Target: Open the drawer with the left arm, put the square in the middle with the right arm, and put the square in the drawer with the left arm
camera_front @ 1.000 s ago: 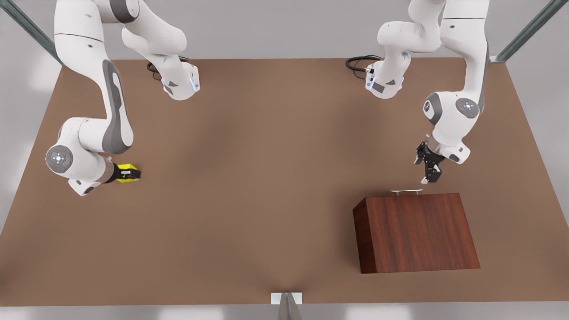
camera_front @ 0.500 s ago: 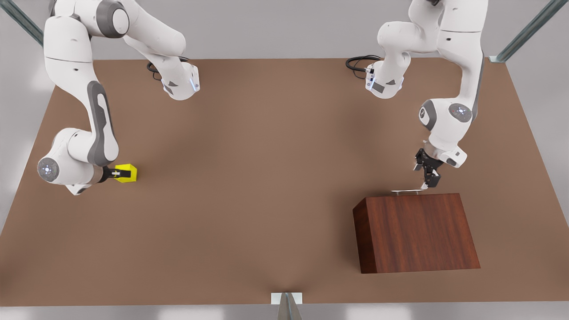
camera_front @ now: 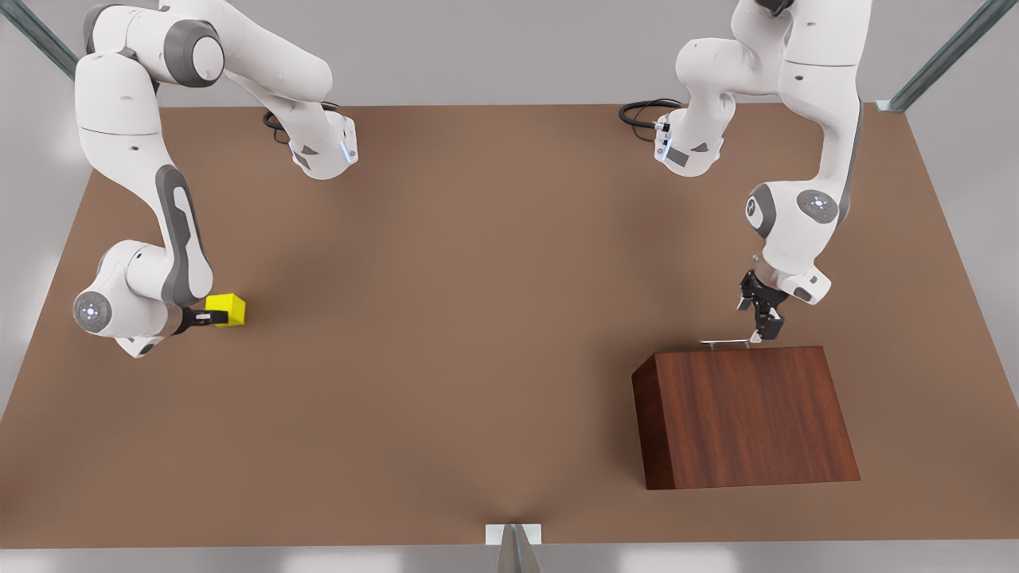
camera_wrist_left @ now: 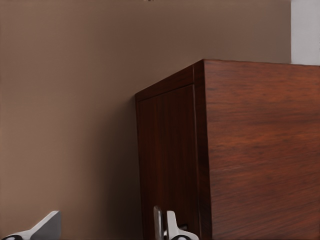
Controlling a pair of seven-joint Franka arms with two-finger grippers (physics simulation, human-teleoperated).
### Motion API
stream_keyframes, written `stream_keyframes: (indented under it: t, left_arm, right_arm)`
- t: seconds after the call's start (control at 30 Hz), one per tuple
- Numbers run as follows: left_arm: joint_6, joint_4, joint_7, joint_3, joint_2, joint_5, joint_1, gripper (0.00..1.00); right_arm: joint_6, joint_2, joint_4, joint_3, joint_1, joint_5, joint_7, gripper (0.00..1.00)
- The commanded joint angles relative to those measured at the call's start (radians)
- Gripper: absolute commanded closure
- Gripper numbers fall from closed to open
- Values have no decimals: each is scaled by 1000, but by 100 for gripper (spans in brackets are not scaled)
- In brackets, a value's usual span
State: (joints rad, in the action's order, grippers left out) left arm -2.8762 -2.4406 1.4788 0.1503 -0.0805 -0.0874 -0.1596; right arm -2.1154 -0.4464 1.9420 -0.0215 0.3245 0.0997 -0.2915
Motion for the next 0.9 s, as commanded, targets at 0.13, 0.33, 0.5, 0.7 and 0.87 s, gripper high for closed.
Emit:
stream_keyframes:
  t: [0.13, 0.33, 0.5, 0.7, 0.87]
  left_arm:
    - [2, 0, 0, 0, 7, 0, 0, 0]
    - [-8, 15, 0, -1, -24, 2, -6, 0]
    - [3, 12, 2, -15, -15, -2, -8, 0]
    - [2, 12, 8, -28, -22, -3, -9, 0]
    - [14, 12, 8, -28, -25, -3, -9, 0]
  right_arm:
    - [18, 23, 31, 0, -2, 0, 0, 0]
    - [-35, 5, 60, 0, 1, 17, -3, 0]
    - [-54, -8, 61, 0, -2, 52, -5, 0]
    - [-72, -15, 71, 0, -12, 135, -5, 0]
    - [-55, -31, 71, -3, -13, 135, -3, 0]
